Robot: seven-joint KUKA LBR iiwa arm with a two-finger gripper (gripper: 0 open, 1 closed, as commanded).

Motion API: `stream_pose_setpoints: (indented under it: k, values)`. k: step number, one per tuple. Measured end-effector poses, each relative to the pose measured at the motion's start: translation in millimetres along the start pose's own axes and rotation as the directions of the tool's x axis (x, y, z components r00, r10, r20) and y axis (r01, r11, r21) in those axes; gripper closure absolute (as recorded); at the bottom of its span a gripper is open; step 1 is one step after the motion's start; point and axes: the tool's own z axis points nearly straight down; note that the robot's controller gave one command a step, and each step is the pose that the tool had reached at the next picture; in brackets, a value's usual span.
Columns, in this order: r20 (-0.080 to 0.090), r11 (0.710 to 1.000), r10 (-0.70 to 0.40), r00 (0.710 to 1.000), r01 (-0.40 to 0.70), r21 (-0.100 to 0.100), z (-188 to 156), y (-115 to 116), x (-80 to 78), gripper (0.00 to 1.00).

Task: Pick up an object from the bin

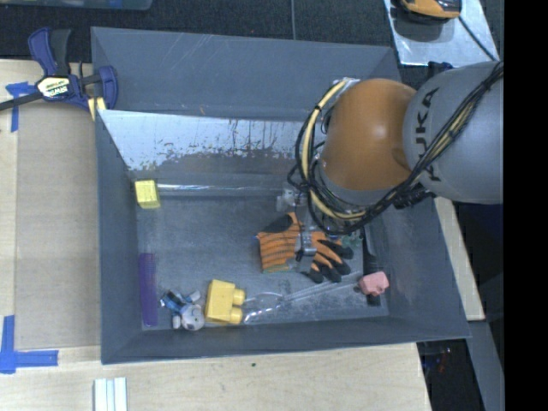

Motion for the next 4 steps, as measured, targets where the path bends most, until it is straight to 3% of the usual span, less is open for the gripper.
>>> stream_pose_setpoints:
  k: [1,2,3,4]
  values:
    - [0.005,1.0,0.001,1.0,-0.001,0.0,-2.2,-0.3,-1.7,0.0]
    - [0.01,0.994,0.11,0.994,-0.11,-0.002,56.5,-38.1,-22.8,0.0]
    - [0.011,0.964,0.266,0.964,-0.266,-0.005,75.4,-48.7,-34.9,0.0]
    - [0.014,0.982,0.191,0.981,-0.191,-0.003,72.5,-49.4,-32.0,0.0]
